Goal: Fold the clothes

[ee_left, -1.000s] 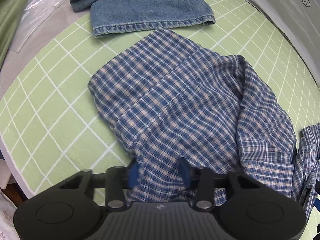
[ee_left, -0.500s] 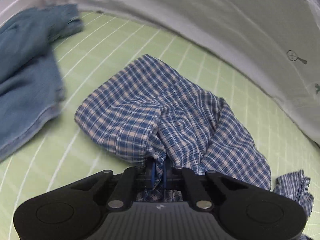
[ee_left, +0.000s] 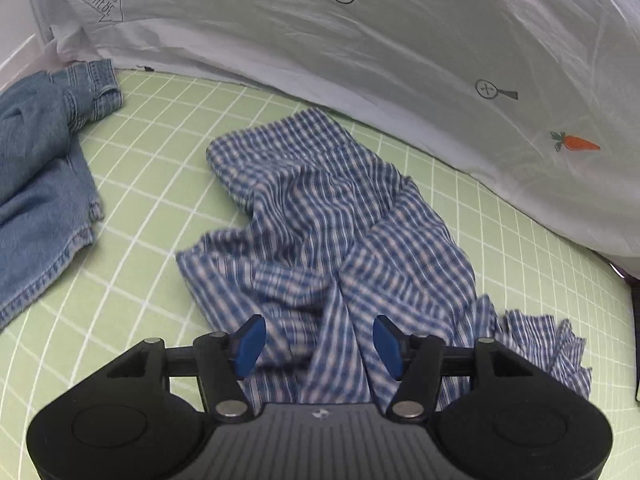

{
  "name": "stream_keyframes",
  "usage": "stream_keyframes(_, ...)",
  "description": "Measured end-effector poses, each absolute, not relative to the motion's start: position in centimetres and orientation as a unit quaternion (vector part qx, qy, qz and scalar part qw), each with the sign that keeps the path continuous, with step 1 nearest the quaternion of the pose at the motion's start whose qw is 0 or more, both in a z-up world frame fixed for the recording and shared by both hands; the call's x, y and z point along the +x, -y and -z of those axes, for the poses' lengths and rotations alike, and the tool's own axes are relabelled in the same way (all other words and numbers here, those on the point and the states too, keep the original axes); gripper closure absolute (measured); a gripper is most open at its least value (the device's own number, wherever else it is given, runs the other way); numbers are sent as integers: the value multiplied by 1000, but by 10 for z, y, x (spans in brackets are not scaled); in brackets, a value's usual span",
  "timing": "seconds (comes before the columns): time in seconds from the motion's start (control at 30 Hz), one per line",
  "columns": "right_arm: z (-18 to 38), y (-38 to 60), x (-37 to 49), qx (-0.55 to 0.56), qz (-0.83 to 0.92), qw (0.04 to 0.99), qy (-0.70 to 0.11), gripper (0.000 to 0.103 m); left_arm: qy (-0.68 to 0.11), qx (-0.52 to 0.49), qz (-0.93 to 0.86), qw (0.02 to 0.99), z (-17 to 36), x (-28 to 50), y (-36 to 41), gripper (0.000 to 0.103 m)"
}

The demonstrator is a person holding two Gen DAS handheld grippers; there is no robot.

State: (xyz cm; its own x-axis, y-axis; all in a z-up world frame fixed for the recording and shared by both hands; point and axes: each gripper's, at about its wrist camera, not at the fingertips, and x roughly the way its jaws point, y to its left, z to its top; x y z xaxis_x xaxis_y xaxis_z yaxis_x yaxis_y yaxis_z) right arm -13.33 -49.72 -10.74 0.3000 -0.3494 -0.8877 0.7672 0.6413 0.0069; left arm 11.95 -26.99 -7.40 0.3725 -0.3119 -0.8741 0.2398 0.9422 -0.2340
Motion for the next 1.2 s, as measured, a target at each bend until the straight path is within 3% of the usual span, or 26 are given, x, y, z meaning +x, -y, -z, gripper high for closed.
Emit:
stream_keyframes(0.33, 92, 479, -174, 219, 347, 796, -444, 21, -525, -17, 286, 801, 69, 47, 317, 43)
stream_keyframes(0.4, 95, 474, -183, 221, 344, 795, -448, 21, -531, -5, 284, 798, 78, 38, 327, 47)
stream_keyframes(0.43, 95, 473, -188, 222, 342, 795, -449, 21, -534, 1, 279, 798, 81, 33, 330, 67)
stream_keyframes(0.47, 96, 472, -192, 223, 341, 795, -450, 21, -538, 7, 276, 796, 84, 29, 331, 103)
stream_keyframes(0.73, 94, 467, -202, 220, 331, 802, -446, 21, -519, 12, 311, 796, 72, -18, 288, 103)
stream_keyframes(0.9, 92, 451, -202, 208, 309, 810, -453, 21, -546, 29, 294, 784, 86, -56, 248, 103)
stream_keyframes(1.2, 88, 419, -206, 209, 279, 816, -461, 21, -561, 32, 150, 813, 103, -76, 155, 102)
